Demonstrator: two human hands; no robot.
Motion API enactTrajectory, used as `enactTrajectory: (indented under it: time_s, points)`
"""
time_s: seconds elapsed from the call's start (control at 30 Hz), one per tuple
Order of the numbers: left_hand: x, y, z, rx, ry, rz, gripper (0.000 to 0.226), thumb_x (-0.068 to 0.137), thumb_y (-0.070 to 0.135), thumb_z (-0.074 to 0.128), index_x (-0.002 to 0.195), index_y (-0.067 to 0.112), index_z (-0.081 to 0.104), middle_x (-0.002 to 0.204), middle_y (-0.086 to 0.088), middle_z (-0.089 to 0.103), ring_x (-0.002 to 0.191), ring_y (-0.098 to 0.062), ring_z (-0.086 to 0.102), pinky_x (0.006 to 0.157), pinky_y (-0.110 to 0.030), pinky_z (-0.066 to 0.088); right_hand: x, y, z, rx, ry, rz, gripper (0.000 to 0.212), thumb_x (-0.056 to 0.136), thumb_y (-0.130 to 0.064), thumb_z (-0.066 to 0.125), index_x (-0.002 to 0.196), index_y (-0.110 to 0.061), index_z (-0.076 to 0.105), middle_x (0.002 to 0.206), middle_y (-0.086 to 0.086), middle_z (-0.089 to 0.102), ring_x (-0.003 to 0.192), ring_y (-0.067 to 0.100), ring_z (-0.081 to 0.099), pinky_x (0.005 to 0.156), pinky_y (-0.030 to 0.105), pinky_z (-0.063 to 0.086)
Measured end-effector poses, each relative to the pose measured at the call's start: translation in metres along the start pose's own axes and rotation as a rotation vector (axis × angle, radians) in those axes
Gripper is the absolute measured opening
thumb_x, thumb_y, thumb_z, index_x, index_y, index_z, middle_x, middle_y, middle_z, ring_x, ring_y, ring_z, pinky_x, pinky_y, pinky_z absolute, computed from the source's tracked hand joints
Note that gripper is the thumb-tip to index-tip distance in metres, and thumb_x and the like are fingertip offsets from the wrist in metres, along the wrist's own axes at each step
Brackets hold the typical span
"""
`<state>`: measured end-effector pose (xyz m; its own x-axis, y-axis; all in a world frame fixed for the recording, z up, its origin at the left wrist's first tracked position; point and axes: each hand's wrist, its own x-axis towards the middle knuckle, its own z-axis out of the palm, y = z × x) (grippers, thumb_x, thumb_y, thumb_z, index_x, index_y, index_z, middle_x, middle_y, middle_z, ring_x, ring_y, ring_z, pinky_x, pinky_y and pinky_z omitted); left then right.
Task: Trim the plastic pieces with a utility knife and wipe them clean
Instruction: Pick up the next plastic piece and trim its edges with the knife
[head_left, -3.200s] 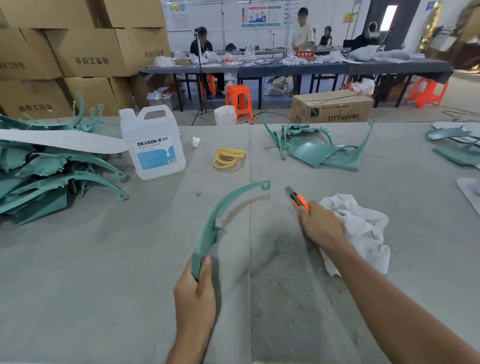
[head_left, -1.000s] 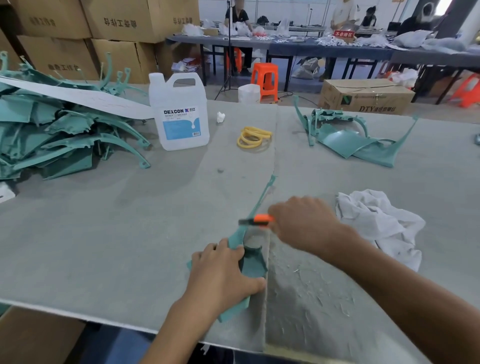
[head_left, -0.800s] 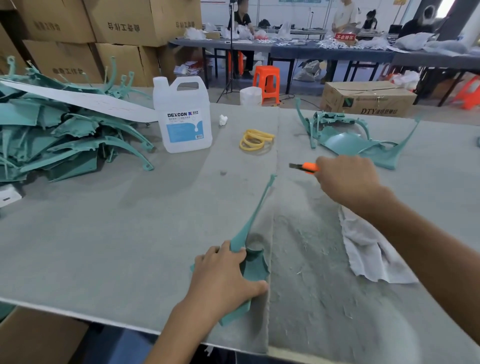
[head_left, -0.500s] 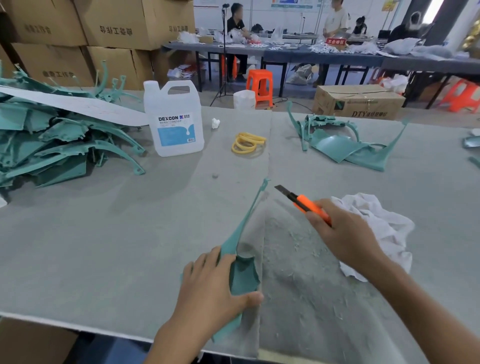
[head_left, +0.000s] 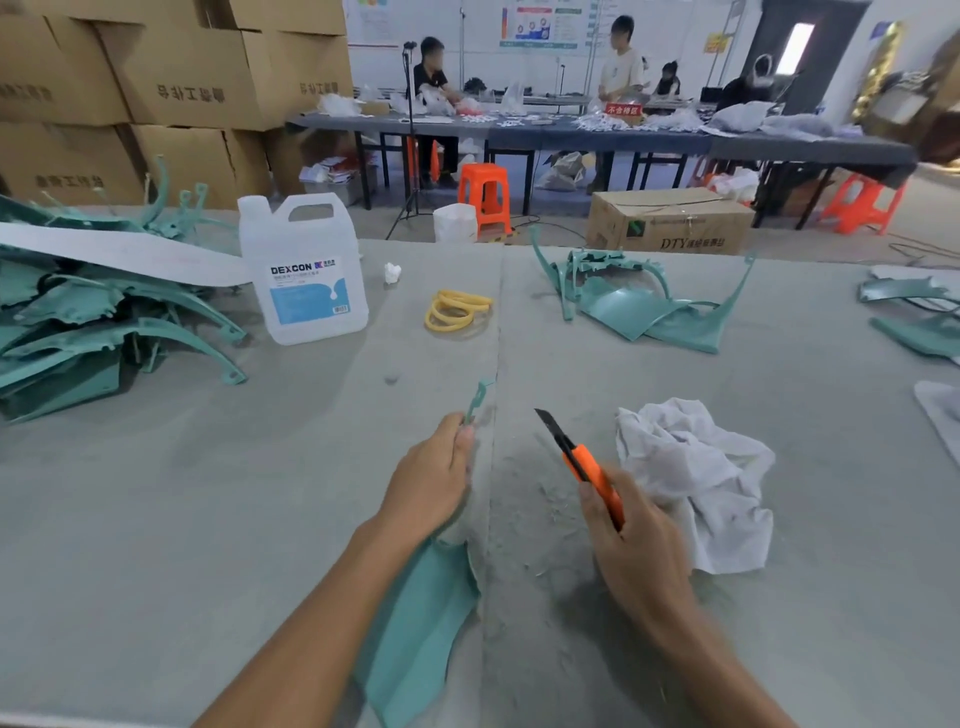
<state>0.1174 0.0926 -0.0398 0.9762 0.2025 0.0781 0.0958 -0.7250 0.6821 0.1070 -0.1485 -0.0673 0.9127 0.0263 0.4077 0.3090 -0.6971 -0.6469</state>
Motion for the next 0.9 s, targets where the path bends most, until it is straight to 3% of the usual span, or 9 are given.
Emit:
enactTrajectory:
  time_s: [0.03, 0.13, 0.27, 0.33, 0.4, 0.5, 0.63, 0.77, 0.9]
  points:
    - [0.003, 0.0, 0.004, 0.03, -0.006, 0.019, 0.036, 0.106, 0.049, 0.024, 0.114, 0.028, 0.052, 0.094, -0.001, 0.07, 0.09, -0.028, 0.064, 0.083, -0.043, 0.051, 0.001, 0.0, 0.001, 0.012, -0.019, -0.016, 0.033, 0.093, -0.067, 0.037, 0.107, -0.041, 0.052, 0.092, -0.03, 0.059, 0.084, -0.011, 0.054, 0.062, 0.019, 0.037]
    - [0.009, -0.004, 0.014, 0.129, -0.046, 0.041, 0.037, 0.107, 0.044, 0.024, 0.107, 0.024, 0.055, 0.105, -0.006, 0.071, 0.094, -0.034, 0.063, 0.083, -0.044, 0.05, 0.008, -0.001, 0.006, 0.039, -0.065, -0.034, 0.04, 0.097, -0.069, 0.031, 0.12, -0.045, 0.053, 0.083, -0.025, 0.06, 0.079, -0.001, 0.058, 0.068, 0.026, 0.046]
    - [0.018, -0.007, 0.016, 0.201, -0.11, 0.033, 0.031, 0.107, 0.041, 0.026, 0.098, 0.028, 0.052, 0.103, -0.008, 0.068, 0.093, -0.034, 0.06, 0.082, -0.043, 0.049, 0.027, -0.011, 0.021, -0.048, -0.103, -0.073, 0.048, 0.098, -0.071, 0.022, 0.124, -0.043, 0.051, 0.088, -0.023, 0.056, 0.078, 0.003, 0.053, 0.062, 0.024, 0.038]
    - [0.023, -0.006, 0.017, 0.225, -0.139, 0.021, 0.032, 0.107, 0.042, 0.026, 0.095, 0.027, 0.052, 0.105, -0.01, 0.067, 0.096, -0.034, 0.06, 0.085, -0.043, 0.049, 0.038, -0.015, 0.029, -0.072, -0.162, -0.096, 0.045, 0.098, -0.068, 0.027, 0.119, -0.038, 0.052, 0.092, -0.018, 0.058, 0.08, 0.011, 0.058, 0.063, 0.033, 0.043]
    - [0.027, -0.006, 0.016, 0.22, -0.155, 0.006, 0.034, 0.107, 0.042, 0.026, 0.096, 0.025, 0.054, 0.104, -0.009, 0.067, 0.098, -0.034, 0.06, 0.088, -0.044, 0.049, 0.048, -0.015, 0.035, -0.113, -0.183, -0.126, 0.036, 0.099, -0.065, 0.034, 0.107, -0.034, 0.052, 0.08, -0.015, 0.054, 0.076, 0.017, 0.06, 0.061, 0.036, 0.044]
    - [0.03, -0.01, 0.016, 0.146, -0.14, -0.017, 0.033, 0.107, 0.037, 0.029, 0.092, 0.026, 0.055, 0.101, -0.002, 0.066, 0.098, -0.029, 0.059, 0.092, -0.045, 0.048, 0.055, -0.012, 0.04, -0.186, -0.19, -0.127, 0.043, 0.098, -0.068, 0.03, 0.097, -0.03, 0.049, 0.063, -0.014, 0.044, 0.07, 0.022, 0.061, 0.055, 0.036, 0.04]
    - [0.032, -0.015, 0.015, 0.073, -0.103, -0.029, 0.033, 0.108, 0.033, 0.031, 0.084, 0.029, 0.054, 0.095, 0.002, 0.064, 0.095, -0.025, 0.058, 0.093, -0.045, 0.047, 0.057, -0.013, 0.042, -0.247, -0.199, -0.148, 0.052, 0.095, -0.071, 0.024, 0.095, -0.026, 0.05, 0.067, -0.01, 0.048, 0.071, 0.028, 0.063, 0.058, 0.038, 0.045]
    - [0.031, -0.017, 0.017, 0.075, -0.093, -0.011, 0.033, 0.108, 0.033, 0.031, 0.086, 0.027, 0.055, 0.091, 0.002, 0.063, 0.092, -0.026, 0.058, 0.091, -0.045, 0.047, 0.059, -0.014, 0.045, -0.278, -0.189, -0.114, 0.047, 0.099, -0.067, 0.031, 0.094, -0.025, 0.049, 0.065, -0.008, 0.05, 0.067, 0.029, 0.061, 0.056, 0.036, 0.042]
    - [0.032, -0.016, 0.018, 0.066, -0.089, -0.017, 0.032, 0.107, 0.033, 0.03, 0.087, 0.026, 0.054, 0.093, 0.003, 0.063, 0.093, -0.024, 0.058, 0.089, -0.042, 0.047, 0.062, -0.017, 0.045, -0.278, -0.247, -0.041, 0.045, 0.1, -0.068, 0.03, 0.092, -0.026, 0.045, 0.07, -0.003, 0.06, 0.069, 0.031, 0.061, 0.063, 0.04, 0.05]
